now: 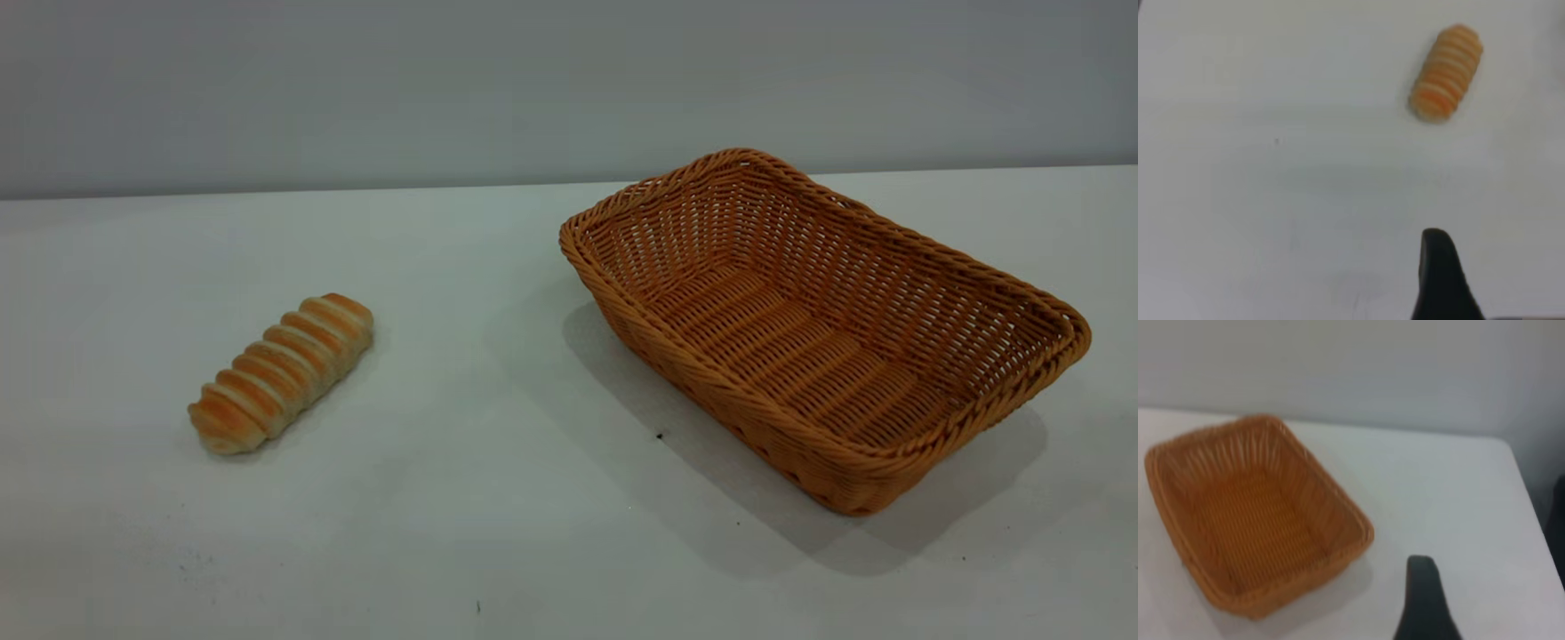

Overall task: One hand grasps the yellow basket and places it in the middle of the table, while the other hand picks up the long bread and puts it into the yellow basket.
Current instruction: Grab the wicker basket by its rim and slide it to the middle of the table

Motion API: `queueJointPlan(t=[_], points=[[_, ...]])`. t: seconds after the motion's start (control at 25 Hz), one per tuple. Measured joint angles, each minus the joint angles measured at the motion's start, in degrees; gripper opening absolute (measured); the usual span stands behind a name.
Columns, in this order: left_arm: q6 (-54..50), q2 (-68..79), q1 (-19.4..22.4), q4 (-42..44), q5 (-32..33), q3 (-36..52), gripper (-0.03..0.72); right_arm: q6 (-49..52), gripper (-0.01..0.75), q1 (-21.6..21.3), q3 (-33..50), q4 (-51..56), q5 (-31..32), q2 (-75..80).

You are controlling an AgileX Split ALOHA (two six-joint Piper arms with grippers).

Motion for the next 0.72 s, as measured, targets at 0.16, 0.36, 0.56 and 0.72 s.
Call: queueJointPlan(t=[0.16,0.36,0.56,0.72], points=[[0.0,3.39,0.0,0.0,-0.92,0.0,0.489,0.0,0.559,0.0,0.0,1.98,-1.73,0.05],[0.0,3.74,0.0,0.0,-2.54,0.0,0.489,0.0,0.559,0.0,0.0,2.34,-2.11,0.05],[0.0,3.74,0.0,0.0,-2.14,0.0,0.489,0.0,0.559,0.0,0.0,2.48,-2.11,0.05],[0.0,3.81,0.0,0.0,-1.78,0.0,0.489,0.0,0.559,0.0,0.0,4.03,-2.76,0.05]])
